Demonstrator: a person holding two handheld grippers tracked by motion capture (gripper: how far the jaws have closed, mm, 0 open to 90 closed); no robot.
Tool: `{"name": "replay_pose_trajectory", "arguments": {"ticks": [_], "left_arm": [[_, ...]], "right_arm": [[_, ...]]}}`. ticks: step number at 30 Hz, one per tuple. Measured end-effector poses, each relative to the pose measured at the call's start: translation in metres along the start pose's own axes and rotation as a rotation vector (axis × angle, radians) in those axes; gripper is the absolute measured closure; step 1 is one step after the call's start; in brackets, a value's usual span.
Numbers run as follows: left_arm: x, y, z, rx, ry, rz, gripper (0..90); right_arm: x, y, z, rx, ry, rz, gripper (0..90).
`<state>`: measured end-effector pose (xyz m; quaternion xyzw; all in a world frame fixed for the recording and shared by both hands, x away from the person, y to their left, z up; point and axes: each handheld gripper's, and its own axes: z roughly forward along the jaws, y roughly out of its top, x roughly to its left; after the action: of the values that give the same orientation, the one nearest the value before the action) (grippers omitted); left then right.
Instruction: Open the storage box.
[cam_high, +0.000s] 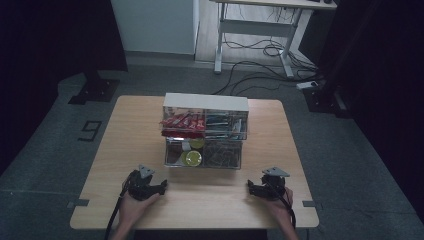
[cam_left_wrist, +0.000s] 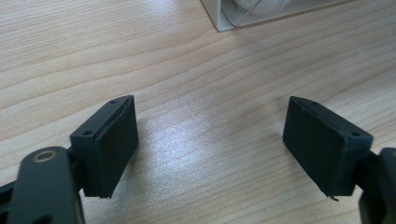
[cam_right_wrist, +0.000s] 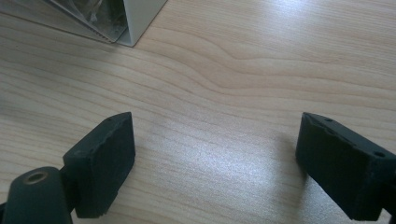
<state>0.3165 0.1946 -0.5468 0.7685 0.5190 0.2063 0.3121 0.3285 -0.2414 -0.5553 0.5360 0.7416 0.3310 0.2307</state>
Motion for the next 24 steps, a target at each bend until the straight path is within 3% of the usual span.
{"name": "replay_pose_trajectory", "arguments": {"ticks": [7,17,24], "left_arm": [[0.000,-0.001,-0.005,-0.012,0.010,-0.013,27.5],[0.003,0.004,-0.026,-0.091,-0.010,-0.083,43.9],[0.004,0.007,-0.039,-0.123,0.000,-0.090,51.2]], "right_arm": [[-0.001,0.000,0.000,-0.003,0.000,0.000,13.1],[-0.002,0.000,0.000,-0.003,0.003,-0.003,13.8],[-0.003,0.000,0.000,-0.005,0.003,-0.004,14.1]]}}
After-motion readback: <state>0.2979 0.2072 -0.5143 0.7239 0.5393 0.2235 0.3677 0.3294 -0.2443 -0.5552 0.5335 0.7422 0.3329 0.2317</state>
